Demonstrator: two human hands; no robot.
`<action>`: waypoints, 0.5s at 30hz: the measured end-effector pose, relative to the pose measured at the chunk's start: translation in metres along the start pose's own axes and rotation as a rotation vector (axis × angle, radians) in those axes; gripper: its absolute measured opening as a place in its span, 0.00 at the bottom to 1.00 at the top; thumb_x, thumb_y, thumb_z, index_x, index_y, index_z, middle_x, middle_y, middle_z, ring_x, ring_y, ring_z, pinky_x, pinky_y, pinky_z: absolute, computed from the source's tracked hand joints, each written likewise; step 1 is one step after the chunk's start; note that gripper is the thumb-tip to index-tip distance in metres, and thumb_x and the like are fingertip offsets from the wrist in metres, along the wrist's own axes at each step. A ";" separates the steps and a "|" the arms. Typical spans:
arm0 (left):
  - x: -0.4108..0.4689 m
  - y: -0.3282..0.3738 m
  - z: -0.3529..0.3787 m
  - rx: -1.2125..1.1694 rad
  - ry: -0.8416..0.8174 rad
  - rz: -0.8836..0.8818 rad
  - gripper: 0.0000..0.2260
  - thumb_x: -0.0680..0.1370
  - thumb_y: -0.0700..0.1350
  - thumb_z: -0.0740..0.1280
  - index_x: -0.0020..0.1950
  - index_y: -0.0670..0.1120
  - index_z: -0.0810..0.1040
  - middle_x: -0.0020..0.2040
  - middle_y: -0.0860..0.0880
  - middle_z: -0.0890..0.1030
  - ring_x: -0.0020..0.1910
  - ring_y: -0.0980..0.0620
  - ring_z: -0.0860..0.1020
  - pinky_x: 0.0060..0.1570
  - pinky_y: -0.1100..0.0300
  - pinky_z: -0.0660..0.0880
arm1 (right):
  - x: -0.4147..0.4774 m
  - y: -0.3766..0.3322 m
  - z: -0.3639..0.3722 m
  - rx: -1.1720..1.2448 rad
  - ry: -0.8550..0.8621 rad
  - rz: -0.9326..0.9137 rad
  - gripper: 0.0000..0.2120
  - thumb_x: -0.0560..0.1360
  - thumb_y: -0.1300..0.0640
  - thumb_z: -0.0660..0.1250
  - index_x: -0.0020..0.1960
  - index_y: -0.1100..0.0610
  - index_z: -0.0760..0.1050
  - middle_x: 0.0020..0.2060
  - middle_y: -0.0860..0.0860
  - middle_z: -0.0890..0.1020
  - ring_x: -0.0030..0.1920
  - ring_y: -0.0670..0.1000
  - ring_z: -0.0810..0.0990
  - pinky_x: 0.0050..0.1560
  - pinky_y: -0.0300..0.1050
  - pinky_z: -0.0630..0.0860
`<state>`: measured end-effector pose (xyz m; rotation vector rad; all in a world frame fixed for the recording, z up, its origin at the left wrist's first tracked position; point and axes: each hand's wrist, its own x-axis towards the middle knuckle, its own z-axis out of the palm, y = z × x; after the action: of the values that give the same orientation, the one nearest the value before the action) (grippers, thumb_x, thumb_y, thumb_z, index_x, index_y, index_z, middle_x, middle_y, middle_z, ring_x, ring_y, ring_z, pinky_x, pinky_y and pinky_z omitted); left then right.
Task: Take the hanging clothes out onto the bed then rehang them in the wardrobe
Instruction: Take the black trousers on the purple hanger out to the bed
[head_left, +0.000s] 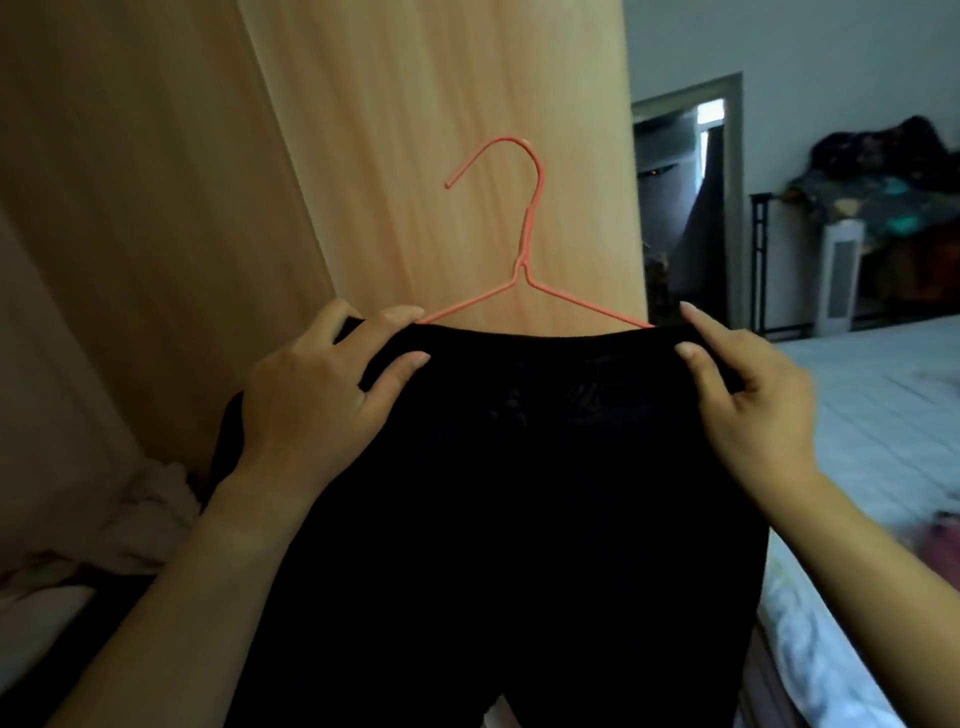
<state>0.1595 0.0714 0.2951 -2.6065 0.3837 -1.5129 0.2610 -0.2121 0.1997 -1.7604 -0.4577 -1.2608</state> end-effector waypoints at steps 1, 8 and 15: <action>-0.002 0.018 0.009 -0.034 -0.010 0.017 0.15 0.78 0.57 0.61 0.61 0.54 0.77 0.42 0.48 0.74 0.32 0.45 0.75 0.25 0.60 0.66 | -0.009 0.014 -0.017 -0.023 -0.008 0.019 0.18 0.76 0.50 0.60 0.64 0.52 0.75 0.37 0.50 0.77 0.40 0.44 0.74 0.40 0.35 0.66; -0.008 0.176 0.058 -0.244 -0.029 0.050 0.14 0.78 0.56 0.63 0.61 0.53 0.78 0.43 0.46 0.75 0.35 0.43 0.75 0.28 0.57 0.68 | -0.050 0.089 -0.172 -0.203 0.039 0.154 0.16 0.76 0.55 0.64 0.63 0.56 0.75 0.40 0.60 0.82 0.41 0.48 0.75 0.47 0.23 0.64; -0.020 0.370 0.114 -0.572 -0.121 0.030 0.14 0.76 0.57 0.64 0.59 0.55 0.79 0.43 0.49 0.76 0.39 0.46 0.77 0.31 0.54 0.72 | -0.090 0.167 -0.354 -0.444 0.087 0.300 0.16 0.76 0.52 0.64 0.62 0.54 0.76 0.43 0.59 0.82 0.43 0.44 0.77 0.49 0.26 0.66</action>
<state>0.1880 -0.2832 0.1421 -3.0669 0.9611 -1.3810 0.1460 -0.5755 0.0730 -2.0344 0.1501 -1.2781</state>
